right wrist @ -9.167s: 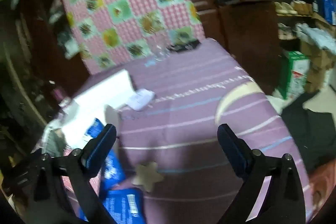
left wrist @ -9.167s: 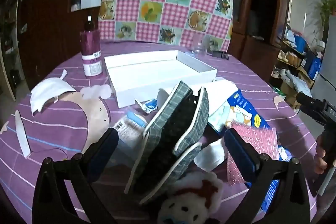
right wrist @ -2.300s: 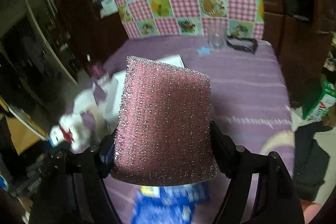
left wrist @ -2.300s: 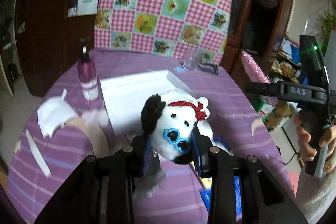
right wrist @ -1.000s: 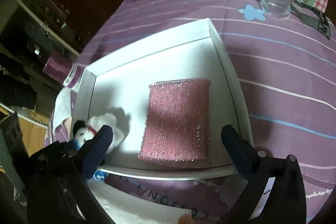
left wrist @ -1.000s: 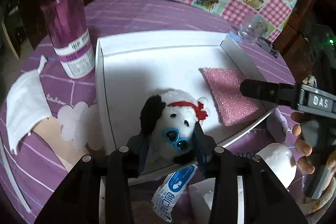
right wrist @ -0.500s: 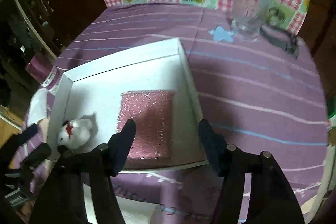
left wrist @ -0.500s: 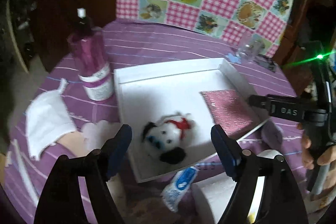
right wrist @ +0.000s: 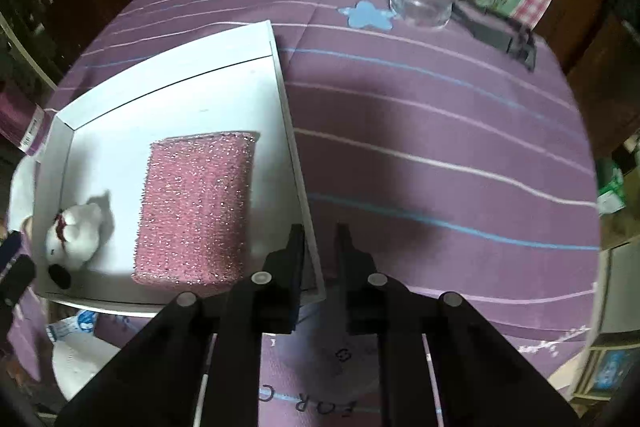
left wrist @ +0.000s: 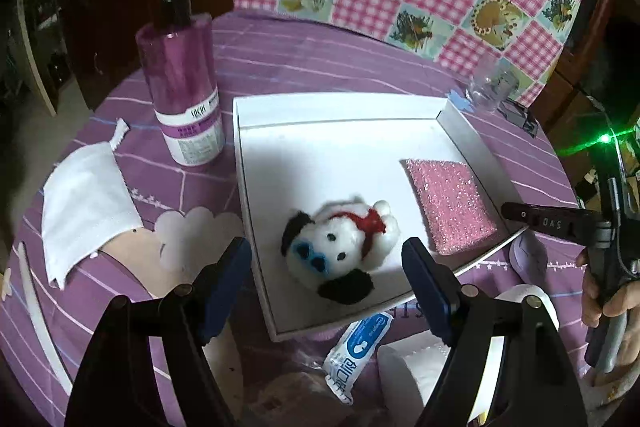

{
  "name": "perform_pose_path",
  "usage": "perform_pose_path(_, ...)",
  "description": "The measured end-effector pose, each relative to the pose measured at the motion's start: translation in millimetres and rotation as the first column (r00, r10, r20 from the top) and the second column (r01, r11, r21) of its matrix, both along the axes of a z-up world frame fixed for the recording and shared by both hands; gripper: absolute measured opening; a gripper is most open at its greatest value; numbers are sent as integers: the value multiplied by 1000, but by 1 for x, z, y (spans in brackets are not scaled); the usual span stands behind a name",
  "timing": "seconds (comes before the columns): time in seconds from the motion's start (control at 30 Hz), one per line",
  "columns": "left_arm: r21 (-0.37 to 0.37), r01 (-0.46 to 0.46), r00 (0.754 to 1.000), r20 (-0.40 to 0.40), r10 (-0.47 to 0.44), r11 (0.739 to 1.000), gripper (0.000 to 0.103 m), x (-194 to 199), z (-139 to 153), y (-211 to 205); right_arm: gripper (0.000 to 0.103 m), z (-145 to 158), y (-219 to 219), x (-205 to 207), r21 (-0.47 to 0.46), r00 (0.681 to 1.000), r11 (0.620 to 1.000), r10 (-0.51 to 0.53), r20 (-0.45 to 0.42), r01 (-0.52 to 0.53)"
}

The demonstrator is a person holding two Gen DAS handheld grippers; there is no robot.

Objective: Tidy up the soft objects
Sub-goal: 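Grasp the lavender-white soft pad with the right gripper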

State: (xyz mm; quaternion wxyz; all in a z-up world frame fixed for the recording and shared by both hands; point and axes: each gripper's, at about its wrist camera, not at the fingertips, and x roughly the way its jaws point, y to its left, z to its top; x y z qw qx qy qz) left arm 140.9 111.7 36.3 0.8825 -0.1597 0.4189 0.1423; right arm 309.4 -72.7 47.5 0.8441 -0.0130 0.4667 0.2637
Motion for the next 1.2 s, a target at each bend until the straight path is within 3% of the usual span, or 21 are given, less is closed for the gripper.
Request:
perform_pose_path(0.2, -3, 5, 1000, -2, -5, 1000, 78, 2, -5, -2, 16, -5, -21, 5, -20, 997, 998, -56, -54, 55)
perform_pose_path(0.4, 55, 12, 1000, -14, -11, 998, 78, 5, -9, -8, 16, -8, -40, 6, 4, 989, 995, -95, -116, 96)
perform_pose_path(0.53, 43, 13, 1000, -1, -13, 999, 78, 5, -8, -6, 16, -4, -44, 1, -27, 991, 995, -95, -94, 93)
perform_pose_path(0.63, 41, 15, 997, 69, -18, 999, 78, -1, 1, -7, 20, 17, -59, -11, 81, 993, 993, -85, -77, 92)
perform_pose_path(0.7, 58, 26, 992, 122, -33, 998, 78, -7, 10, -11, 21, 32, -71, -20, 173, 995, 980, -91, -50, 98)
perform_pose_path(0.77, 104, 34, 983, 173, -52, 994, 78, -14, 19, -19, 29, 45, -81, -36, 272, 995, 957, -103, -10, 102)
perform_pose_path(0.8, 125, 27, 981, 190, -51, 992, 78, -17, 24, -23, 46, 47, -80, -42, 289, 993, 951, -117, -2, 113)
perform_pose_path(0.83, 135, 19, 979, 199, -46, 991, 78, -18, 27, -27, 56, 47, -74, -47, 282, 992, 952, -126, 7, 118)
perform_pose_path(0.93, 135, 22, 975, 214, -51, 991, 78, -20, 33, -35, 56, 47, -50, -63, 199, 994, 978, -74, 85, 56)
perform_pose_path(1.03, 153, 39, 967, 245, -76, 988, 78, -25, 38, -46, 56, 54, -56, -80, 250, 978, 967, -103, 179, 56)
perform_pose_path(1.1, 182, 49, 958, 268, -98, 982, 78, -30, 42, -54, 56, 60, -70, -102, 321, 945, 946, -148, 292, 49)
perform_pose_path(1.2, 209, 80, 943, 300, -142, 975, 82, -37, 50, -68, 57, 63, -84, -135, 349, 883, 937, -144, 447, -24)
